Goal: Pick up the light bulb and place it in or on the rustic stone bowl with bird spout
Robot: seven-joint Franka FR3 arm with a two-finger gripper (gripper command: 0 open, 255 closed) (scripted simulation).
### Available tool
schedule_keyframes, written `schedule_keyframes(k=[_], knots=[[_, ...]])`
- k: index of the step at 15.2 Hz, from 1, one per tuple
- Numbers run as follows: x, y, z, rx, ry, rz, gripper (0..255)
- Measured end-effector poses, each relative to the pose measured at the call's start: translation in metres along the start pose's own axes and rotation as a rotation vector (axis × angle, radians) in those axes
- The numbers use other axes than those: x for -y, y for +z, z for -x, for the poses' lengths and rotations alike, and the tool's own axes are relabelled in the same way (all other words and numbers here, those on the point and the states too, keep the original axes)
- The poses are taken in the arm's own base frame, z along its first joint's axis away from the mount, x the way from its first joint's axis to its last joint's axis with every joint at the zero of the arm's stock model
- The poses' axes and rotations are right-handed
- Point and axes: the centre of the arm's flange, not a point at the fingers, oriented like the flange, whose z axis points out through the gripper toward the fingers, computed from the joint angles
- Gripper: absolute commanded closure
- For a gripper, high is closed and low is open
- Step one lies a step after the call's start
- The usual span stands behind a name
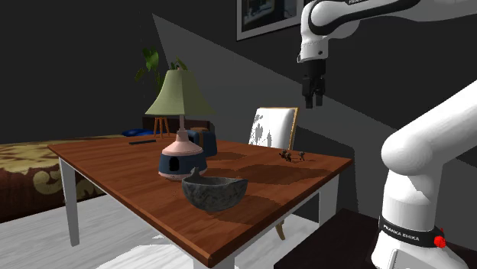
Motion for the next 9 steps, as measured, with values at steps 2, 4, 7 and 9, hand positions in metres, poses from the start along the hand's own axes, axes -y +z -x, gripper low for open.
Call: schedule_keyframes(k=[2, 4, 7, 9], knots=[[0.005, 0.002, -0.002, 0.001, 0.002, -0.001, 0], [0.025, 0.007, -0.011, 0.003, 0.009, -0.004, 0], [0.056, 0.016, -0.031, 0.008, 0.023, -0.01, 0], [0.078, 0.017, -0.041, 0.011, 0.033, -0.014, 0]])
